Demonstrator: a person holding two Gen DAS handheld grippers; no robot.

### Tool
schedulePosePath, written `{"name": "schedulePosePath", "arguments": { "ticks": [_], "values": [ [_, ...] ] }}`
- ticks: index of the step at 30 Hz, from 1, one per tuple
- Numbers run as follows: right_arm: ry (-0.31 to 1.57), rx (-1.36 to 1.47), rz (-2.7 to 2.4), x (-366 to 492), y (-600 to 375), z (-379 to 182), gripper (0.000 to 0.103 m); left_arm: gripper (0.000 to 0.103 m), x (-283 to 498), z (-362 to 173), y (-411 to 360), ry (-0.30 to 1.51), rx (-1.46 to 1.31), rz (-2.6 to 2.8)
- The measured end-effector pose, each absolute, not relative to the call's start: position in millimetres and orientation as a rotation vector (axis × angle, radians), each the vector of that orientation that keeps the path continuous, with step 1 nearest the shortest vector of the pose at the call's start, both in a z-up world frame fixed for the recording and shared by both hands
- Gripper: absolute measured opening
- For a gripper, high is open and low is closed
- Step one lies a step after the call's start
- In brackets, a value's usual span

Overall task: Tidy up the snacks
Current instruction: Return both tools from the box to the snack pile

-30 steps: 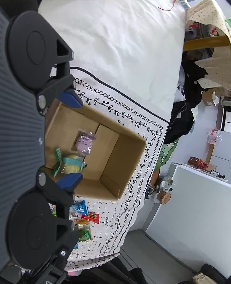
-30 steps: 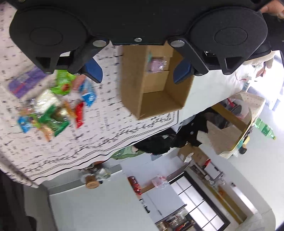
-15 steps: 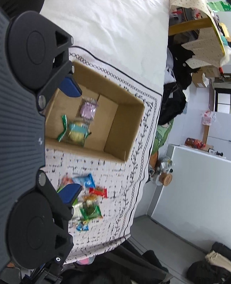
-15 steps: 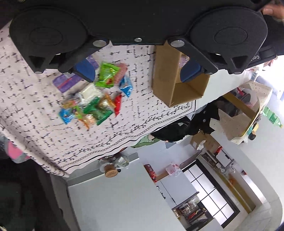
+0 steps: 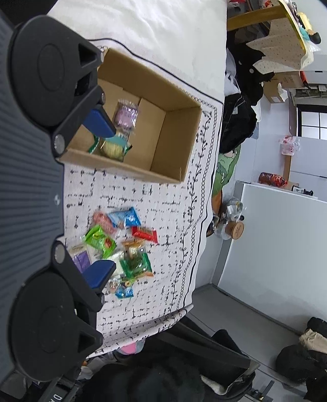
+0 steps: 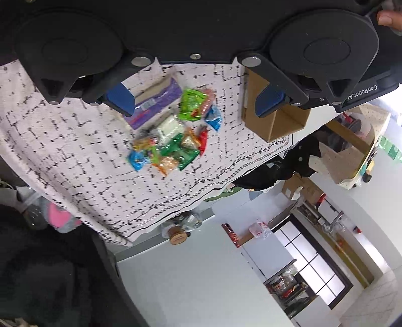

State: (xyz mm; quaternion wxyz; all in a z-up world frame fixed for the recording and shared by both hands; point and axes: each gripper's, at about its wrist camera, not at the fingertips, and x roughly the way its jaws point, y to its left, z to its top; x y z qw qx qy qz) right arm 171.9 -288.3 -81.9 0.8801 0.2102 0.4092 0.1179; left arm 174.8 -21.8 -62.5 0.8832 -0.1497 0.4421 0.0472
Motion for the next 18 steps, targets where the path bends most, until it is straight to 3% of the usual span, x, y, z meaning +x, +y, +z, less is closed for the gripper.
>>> {"name": "schedulePosePath", "arguments": {
  "ticks": [18],
  "values": [
    [0.94,0.598,0.133,188,-335,-129,0.099,0.102,197,-90,-66,0.965,-0.28,0.044]
  ]
}}
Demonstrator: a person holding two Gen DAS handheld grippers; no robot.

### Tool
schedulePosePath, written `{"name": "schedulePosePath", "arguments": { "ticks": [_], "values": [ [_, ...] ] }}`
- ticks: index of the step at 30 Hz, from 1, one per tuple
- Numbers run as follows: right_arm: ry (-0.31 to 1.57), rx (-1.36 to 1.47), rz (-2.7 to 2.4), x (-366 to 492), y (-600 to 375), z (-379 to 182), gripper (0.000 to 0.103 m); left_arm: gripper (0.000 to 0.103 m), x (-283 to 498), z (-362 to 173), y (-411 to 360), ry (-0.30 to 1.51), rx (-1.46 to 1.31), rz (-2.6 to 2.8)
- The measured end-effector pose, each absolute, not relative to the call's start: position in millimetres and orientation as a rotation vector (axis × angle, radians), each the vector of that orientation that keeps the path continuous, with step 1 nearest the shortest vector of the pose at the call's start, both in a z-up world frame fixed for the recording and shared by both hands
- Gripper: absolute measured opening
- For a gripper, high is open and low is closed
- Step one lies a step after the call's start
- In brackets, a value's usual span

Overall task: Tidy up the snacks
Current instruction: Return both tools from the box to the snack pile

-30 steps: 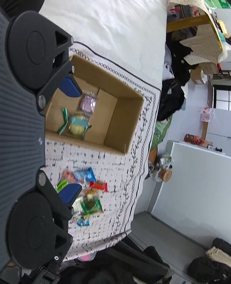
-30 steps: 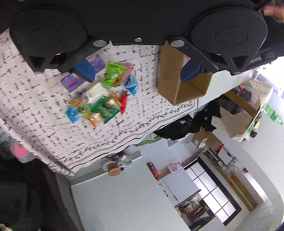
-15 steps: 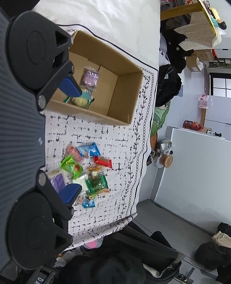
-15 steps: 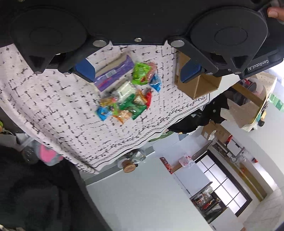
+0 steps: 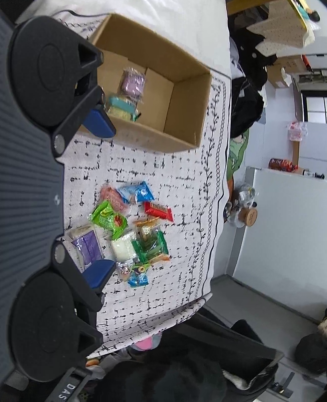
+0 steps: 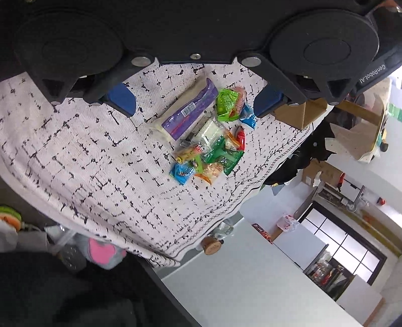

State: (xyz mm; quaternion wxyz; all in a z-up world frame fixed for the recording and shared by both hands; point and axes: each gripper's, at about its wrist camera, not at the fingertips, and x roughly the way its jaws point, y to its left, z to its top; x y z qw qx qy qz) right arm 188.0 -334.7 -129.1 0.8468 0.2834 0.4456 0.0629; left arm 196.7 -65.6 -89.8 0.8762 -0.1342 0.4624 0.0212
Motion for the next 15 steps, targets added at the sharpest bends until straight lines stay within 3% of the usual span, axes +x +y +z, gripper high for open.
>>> {"name": "schedulePosePath", "arguments": {
  "ticks": [4,7,15],
  "values": [
    [0.971,0.629,0.12,198,-331,-143,0.089,0.1,207,-104,-71,0.979,-0.281,0.023],
    [0.993,0.641,0.106,206,-328,-153,0.087,0.097,216,-114,-77,0.979,-0.265,0.002],
    [1.052,0.689,0.088,225,-321,-182,0.079,0.069,244,-150,-85,1.052,-0.275,-0.044]
  ]
}}
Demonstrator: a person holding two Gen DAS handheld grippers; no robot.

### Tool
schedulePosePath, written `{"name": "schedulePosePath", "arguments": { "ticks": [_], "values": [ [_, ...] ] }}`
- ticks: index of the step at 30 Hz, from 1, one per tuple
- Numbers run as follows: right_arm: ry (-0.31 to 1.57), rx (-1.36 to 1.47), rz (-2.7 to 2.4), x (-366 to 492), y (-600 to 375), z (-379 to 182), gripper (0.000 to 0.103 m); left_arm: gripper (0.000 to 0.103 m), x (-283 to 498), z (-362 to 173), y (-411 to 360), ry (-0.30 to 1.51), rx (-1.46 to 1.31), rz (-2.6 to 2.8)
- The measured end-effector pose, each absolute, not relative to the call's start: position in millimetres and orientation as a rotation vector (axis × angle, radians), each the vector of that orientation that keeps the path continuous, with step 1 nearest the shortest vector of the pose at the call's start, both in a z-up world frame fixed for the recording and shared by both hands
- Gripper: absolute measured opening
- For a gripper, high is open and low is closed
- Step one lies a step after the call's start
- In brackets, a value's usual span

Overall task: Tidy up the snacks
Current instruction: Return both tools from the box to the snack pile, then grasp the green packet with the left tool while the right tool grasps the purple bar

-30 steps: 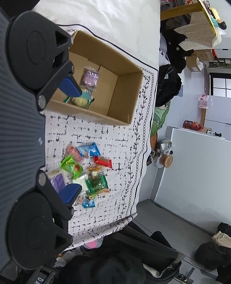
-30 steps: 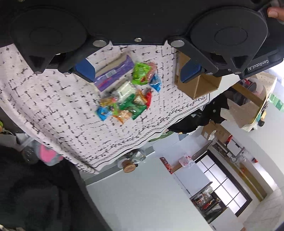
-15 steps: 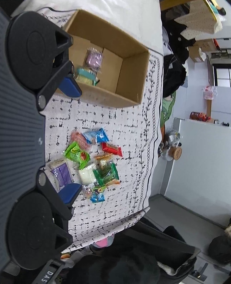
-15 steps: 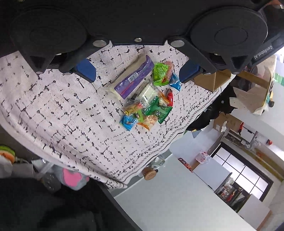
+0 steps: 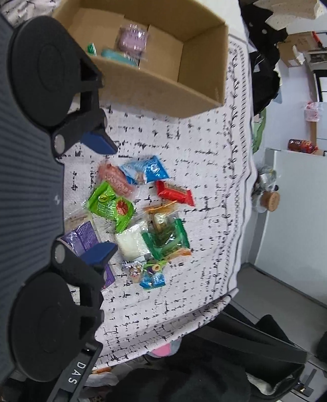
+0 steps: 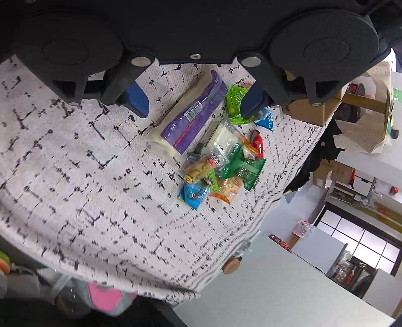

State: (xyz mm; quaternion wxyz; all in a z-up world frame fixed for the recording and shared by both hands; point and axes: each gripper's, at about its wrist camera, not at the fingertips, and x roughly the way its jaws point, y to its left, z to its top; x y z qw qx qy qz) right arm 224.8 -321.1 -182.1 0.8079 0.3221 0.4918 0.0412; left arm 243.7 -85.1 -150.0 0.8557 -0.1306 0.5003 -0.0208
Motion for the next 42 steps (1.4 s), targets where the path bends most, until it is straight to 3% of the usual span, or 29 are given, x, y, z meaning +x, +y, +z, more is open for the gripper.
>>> {"name": "schedulePosePath", "arguments": {
  "ticks": [6,17,18,20,21,24,30,33,37,42],
  "values": [
    [1.099,0.726,0.069,239,-319,-203,0.071,0.058,259,-174,-90,1.103,-0.28,-0.068],
    [1.151,0.754,0.058,263,-309,-230,0.07,0.056,280,-198,-99,1.128,-0.249,-0.078],
    [1.15,0.753,0.057,265,-307,-231,0.069,0.056,282,-199,-100,1.13,-0.244,-0.07],
    [1.154,0.729,0.058,268,-304,-233,0.057,0.056,285,-203,-100,1.139,-0.24,-0.061],
    [1.159,0.706,0.052,270,-302,-233,0.043,0.053,286,-206,-99,1.15,-0.244,-0.058],
    [1.155,0.701,0.063,270,-303,-234,0.037,0.035,288,-218,-98,1.206,-0.288,-0.073],
    [1.135,0.694,0.074,265,-305,-231,0.029,0.023,283,-212,-100,1.179,-0.273,-0.064],
    [1.121,0.701,0.077,262,-310,-228,0.025,0.009,281,-203,-98,1.162,-0.277,-0.072],
    [1.095,0.705,0.079,254,-315,-221,0.022,0.0,275,-191,-94,1.14,-0.29,-0.072],
    [1.064,0.707,0.091,243,-316,-211,0.02,0.0,265,-177,-86,1.105,-0.312,-0.07]
  ]
}}
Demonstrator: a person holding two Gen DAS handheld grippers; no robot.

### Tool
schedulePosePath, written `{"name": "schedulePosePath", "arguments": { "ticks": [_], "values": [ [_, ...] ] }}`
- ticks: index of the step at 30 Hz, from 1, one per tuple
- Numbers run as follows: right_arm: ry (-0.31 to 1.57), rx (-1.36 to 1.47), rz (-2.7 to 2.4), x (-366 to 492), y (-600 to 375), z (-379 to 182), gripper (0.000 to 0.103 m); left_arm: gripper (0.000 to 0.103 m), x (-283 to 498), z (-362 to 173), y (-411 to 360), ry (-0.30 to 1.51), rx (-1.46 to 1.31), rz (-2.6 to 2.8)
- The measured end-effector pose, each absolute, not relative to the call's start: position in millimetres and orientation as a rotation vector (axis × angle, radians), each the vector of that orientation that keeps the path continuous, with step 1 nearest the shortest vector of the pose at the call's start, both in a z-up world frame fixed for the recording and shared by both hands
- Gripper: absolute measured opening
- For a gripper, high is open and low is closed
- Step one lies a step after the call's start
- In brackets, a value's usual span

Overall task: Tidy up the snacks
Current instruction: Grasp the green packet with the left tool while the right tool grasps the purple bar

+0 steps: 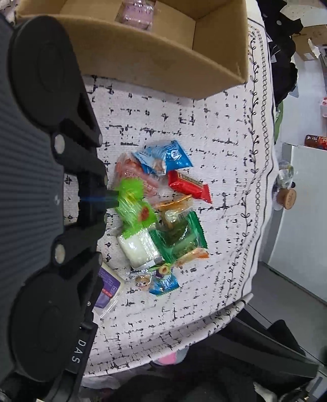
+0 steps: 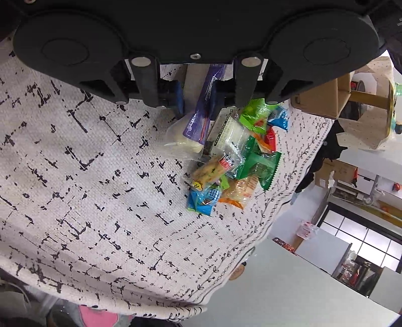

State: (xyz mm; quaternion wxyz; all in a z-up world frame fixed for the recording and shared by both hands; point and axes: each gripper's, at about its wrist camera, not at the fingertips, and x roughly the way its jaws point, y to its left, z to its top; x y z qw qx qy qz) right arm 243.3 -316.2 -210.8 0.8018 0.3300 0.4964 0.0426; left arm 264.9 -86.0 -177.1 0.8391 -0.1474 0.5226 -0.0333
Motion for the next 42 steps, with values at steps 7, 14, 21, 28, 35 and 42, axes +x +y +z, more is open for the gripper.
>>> {"name": "schedulePosePath", "arguments": {
  "ticks": [7,14,21,28,35,42],
  "values": [
    [1.015,0.708,0.104,230,-318,-195,0.019,0.0,251,-157,-89,1.064,-0.281,-0.101],
    [0.988,0.689,0.052,221,-322,-188,0.019,0.038,260,-164,-108,1.083,-0.146,-0.107],
    [1.003,0.694,0.035,228,-323,-195,0.019,0.069,271,-179,-107,1.105,-0.205,-0.056],
    [1.032,0.713,0.036,236,-327,-207,0.019,0.069,285,-204,-104,1.131,-0.233,0.034],
    [1.059,0.711,0.04,243,-326,-216,0.019,0.067,289,-217,-105,1.135,-0.268,0.042],
    [1.062,0.707,0.055,245,-324,-217,0.019,0.024,285,-214,-96,1.136,-0.307,0.057]
  ]
}}
